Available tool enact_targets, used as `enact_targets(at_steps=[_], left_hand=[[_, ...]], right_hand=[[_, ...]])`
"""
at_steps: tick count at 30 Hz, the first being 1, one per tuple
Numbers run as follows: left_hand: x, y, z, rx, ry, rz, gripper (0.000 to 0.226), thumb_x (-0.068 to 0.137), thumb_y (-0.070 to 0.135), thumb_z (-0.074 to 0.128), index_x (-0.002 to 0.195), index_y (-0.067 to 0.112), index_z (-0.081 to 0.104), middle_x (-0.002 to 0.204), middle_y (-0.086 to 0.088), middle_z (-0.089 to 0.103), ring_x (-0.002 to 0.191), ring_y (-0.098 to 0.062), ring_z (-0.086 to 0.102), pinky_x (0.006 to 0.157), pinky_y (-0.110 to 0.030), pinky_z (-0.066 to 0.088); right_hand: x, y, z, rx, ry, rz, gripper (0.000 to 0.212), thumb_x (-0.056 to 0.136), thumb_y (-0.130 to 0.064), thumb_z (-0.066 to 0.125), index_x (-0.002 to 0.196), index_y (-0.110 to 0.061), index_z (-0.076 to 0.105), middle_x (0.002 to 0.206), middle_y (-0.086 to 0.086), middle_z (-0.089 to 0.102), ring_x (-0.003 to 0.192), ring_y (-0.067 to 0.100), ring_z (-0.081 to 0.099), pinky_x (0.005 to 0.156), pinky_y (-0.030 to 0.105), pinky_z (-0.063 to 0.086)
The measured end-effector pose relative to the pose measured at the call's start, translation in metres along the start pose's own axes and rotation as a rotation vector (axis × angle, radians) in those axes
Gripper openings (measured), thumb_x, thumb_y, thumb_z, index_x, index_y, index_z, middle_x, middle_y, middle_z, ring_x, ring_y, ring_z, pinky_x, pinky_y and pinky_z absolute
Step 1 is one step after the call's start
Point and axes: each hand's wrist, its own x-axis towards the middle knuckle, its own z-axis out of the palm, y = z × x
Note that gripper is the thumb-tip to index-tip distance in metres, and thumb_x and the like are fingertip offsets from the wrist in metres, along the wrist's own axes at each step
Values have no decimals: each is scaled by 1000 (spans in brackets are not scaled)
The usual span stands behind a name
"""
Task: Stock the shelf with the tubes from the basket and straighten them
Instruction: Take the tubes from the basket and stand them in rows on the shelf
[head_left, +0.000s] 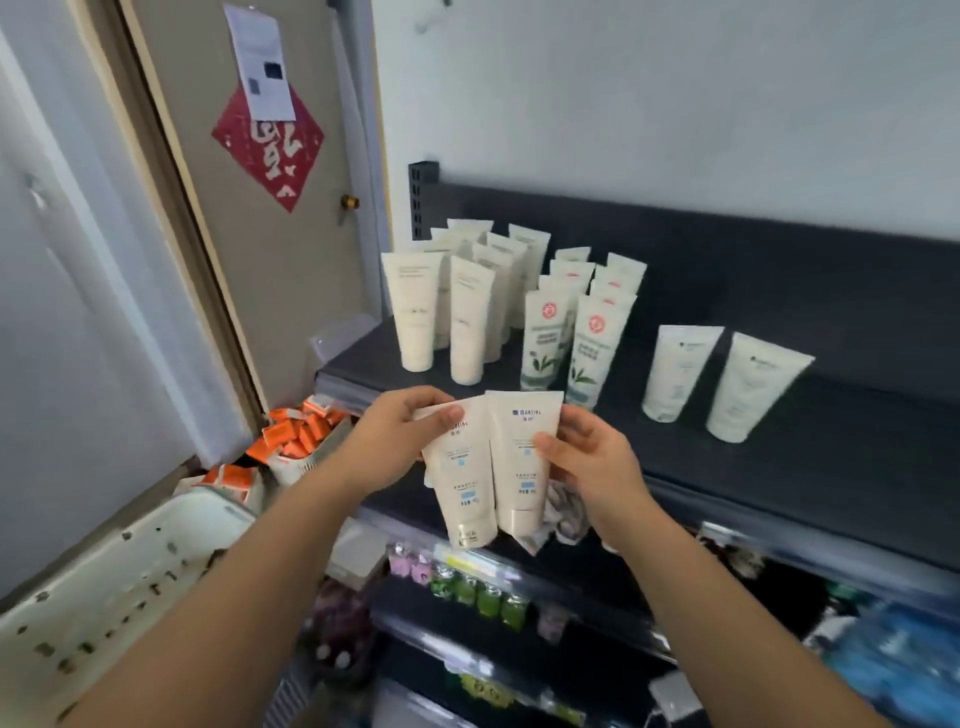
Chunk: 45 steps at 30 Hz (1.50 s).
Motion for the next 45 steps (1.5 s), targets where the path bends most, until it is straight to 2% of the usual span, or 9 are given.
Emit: enact_targets(at_steps=[4, 9, 13, 15, 20, 25, 28, 34, 45], left_hand=[[17, 37, 55, -18, -37, 46, 15, 94, 26, 60, 92, 15, 69, 81, 0, 74, 72, -9, 67, 65, -27, 53], [32, 73, 112, -47, -74, 72, 18, 93, 24, 63, 91, 7, 69, 83, -6, 74, 73, -16, 69, 64, -31, 55], [48, 100, 149, 5, -78, 138, 14, 91, 26, 66, 81, 18, 71, 79, 1, 73, 74, -14, 68, 71, -35, 53], [57, 111, 165, 31, -67, 187, 13, 91, 26, 65, 79, 26, 70, 79, 9, 72, 76, -8, 66, 72, -30, 52], [80, 123, 188, 117, -91, 278, 8, 93, 26, 63, 89, 26, 70, 86, 18, 69, 84, 5, 62, 73, -19, 48], [105, 113, 205, 270, -115, 337, 14, 94, 29, 60, 101, 22, 70, 92, 17, 66, 87, 8, 56, 70, -7, 38], [113, 109, 210, 342, -72, 349, 16, 94, 30, 60, 104, 21, 68, 92, 13, 64, 86, -3, 57, 68, -12, 38], [121, 107, 213, 376, -103, 339, 11, 93, 33, 61, 97, 24, 62, 88, 11, 64, 82, -6, 57, 65, -19, 40], [122, 103, 215, 393, -80, 358, 14, 95, 34, 57, 98, 21, 60, 91, 8, 64, 84, -11, 58, 70, -26, 42]], right_hand=[[-11, -27, -64, -45, 56, -37, 30, 87, 1, 64, 115, -11, 63, 107, 4, 74, 101, 22, 70, 84, 39, 58], [-28, -48, -126, -93, 126, -104, 32, 87, -1, 66, 117, -11, 63, 106, 2, 74, 99, 19, 71, 78, 33, 59], [-35, -65, -166, -135, 199, -166, 32, 86, -1, 67, 116, -13, 64, 108, 1, 74, 100, 18, 70, 84, 36, 58], [-34, -72, -180, -141, 234, -201, 31, 86, 0, 67, 114, -14, 64, 108, 0, 74, 99, 17, 70, 82, 34, 58], [-23, -71, -191, -216, 296, -257, 31, 85, 2, 67, 105, -21, 63, 102, -8, 74, 92, 3, 69, 71, 18, 55], [-13, -55, -197, -299, 355, -245, 30, 88, -1, 65, 103, -26, 59, 107, -7, 70, 99, 5, 66, 77, 22, 54], [-11, -48, -202, -309, 428, -255, 32, 90, -2, 63, 103, -30, 55, 108, -9, 68, 100, 4, 65, 78, 22, 53], [-4, -52, -212, -427, 422, -229, 39, 90, -4, 62, 104, -40, 53, 106, -15, 68, 99, -5, 63, 78, 18, 51], [0, -59, -210, -675, 384, -190, 24, 93, -12, 60, 113, -22, 52, 103, -9, 65, 96, 2, 61, 67, 14, 48]])
